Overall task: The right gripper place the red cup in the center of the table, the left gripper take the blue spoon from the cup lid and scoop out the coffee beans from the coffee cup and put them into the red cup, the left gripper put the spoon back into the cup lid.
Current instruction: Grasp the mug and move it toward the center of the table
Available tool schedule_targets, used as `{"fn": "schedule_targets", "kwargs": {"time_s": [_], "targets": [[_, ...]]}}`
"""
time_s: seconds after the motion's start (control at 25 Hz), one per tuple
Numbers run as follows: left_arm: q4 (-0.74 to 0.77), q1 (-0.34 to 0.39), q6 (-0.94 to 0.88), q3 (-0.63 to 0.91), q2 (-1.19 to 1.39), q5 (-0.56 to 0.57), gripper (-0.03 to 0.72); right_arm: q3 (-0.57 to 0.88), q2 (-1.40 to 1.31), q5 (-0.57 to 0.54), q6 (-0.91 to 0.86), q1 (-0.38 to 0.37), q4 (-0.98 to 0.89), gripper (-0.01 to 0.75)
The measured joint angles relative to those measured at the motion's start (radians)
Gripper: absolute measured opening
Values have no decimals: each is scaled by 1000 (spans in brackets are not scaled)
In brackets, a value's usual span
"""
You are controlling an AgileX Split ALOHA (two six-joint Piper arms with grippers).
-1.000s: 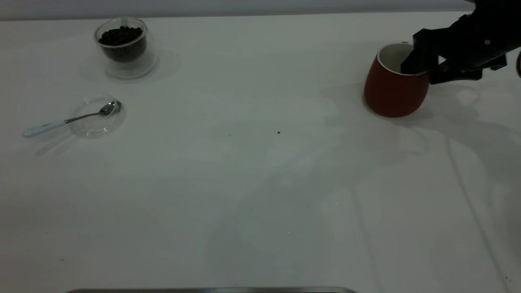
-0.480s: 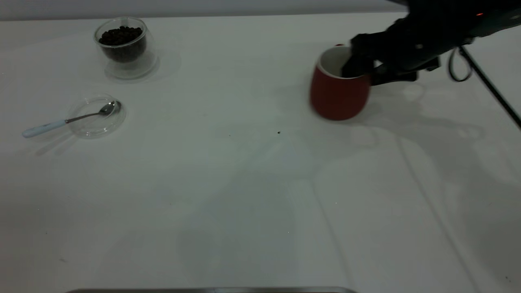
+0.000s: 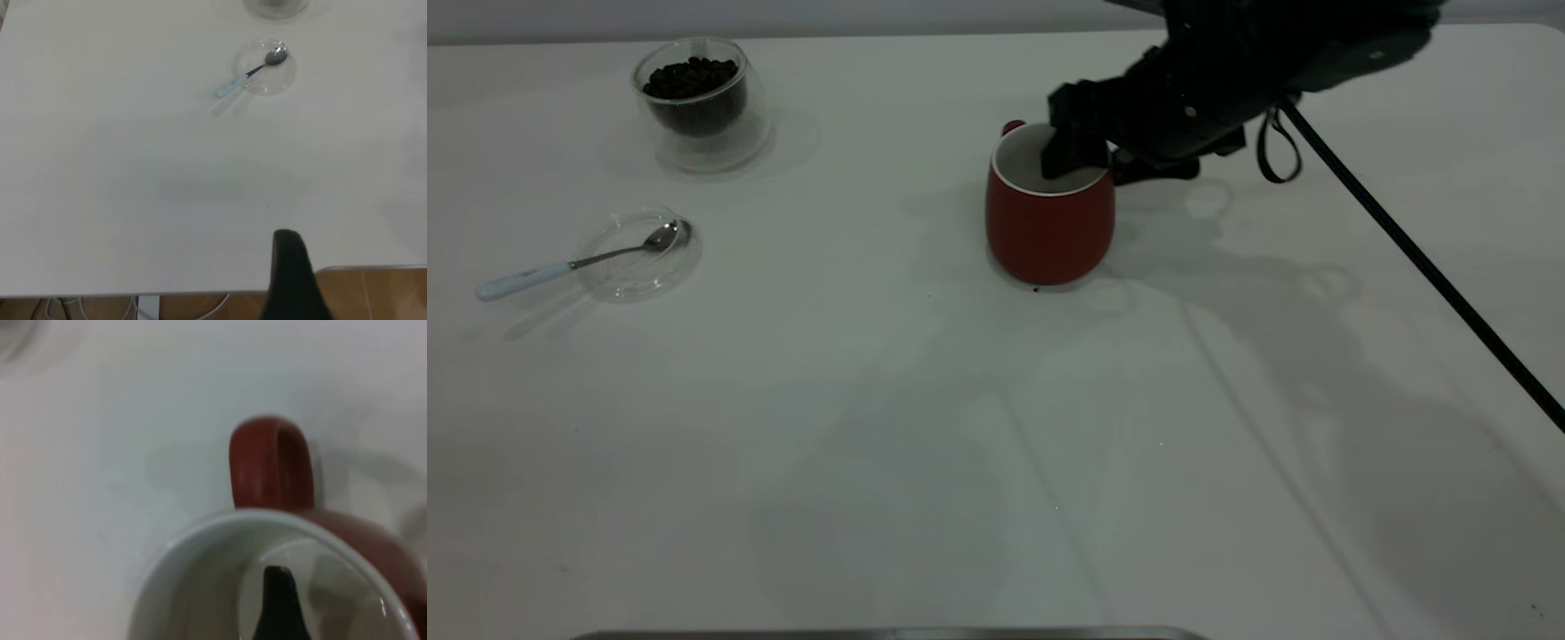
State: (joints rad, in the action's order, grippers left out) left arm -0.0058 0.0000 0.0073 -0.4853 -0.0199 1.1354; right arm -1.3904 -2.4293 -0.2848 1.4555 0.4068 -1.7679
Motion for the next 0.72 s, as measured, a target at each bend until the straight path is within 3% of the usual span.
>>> {"fn": "schedule_targets", "kwargs": {"time_s": [0.4,0.72], "targets": [[0,0,1,0,0,0,562,-91,-55,11,-62,74,-7,590],[0,0,1,0,0,0,562,-111,-63,11,-68,82,-7,590]]}}
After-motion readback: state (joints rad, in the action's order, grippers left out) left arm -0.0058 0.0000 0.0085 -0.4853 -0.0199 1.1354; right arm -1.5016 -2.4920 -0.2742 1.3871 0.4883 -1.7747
